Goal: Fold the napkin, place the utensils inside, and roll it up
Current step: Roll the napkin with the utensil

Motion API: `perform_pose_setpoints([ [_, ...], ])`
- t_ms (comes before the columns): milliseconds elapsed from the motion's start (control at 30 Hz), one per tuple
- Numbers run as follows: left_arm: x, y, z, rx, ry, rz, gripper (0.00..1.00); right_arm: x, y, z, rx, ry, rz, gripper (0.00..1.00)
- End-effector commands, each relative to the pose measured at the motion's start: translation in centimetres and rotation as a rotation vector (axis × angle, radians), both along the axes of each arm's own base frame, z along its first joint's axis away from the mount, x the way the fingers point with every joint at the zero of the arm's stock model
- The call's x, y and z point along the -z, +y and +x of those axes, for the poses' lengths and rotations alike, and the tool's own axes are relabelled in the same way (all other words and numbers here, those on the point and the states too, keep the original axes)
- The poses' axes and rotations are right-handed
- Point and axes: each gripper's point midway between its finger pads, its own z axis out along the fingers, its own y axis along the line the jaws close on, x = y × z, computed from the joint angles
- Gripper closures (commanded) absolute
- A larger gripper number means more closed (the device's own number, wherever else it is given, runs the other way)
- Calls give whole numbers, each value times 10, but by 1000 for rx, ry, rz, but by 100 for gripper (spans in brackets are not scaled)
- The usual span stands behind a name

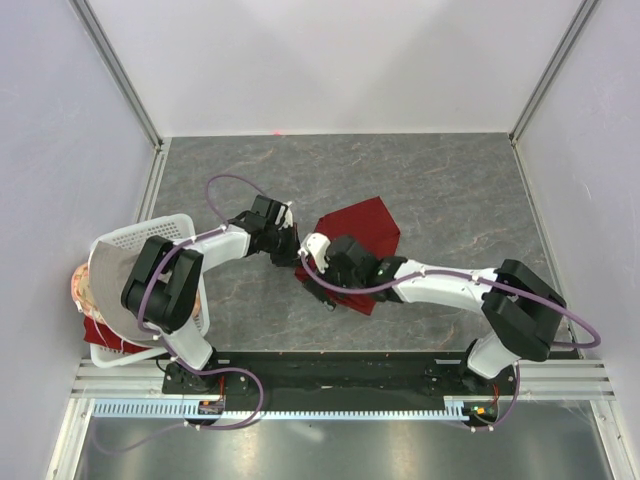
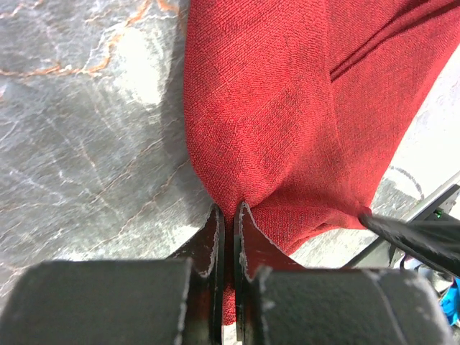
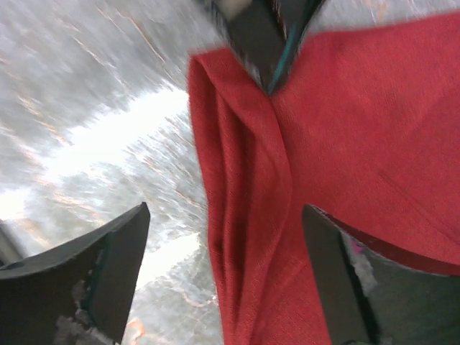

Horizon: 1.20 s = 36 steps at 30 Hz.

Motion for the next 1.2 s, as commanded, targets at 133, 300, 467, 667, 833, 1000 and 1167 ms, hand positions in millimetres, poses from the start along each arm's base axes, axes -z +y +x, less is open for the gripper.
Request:
perform_pose_setpoints([
  [133, 0, 8, -3, 50, 28, 29, 98, 12, 7, 16, 88, -277, -66, 2],
  [300, 1, 8, -4, 54, 33, 31, 98, 30, 16, 10, 61, -303, -123, 2],
  [467, 1, 8, -4, 56, 38, 26, 98, 44, 8, 18, 111, -324, -194, 9],
  [667, -2, 7, -4, 64, 37, 10, 98, 56, 2, 16, 105, -315, -234, 47],
  [833, -4, 5, -6, 81, 38, -9, 98, 68, -1, 14, 85, -298, -262, 76],
  [1000, -8, 3, -4, 88, 29, -20, 82, 68, 10, 3, -3, -208, -225, 100],
  [1167, -29, 11, 16, 39, -85, 16, 36, 67, 10, -13, -79, 18, -172, 100],
])
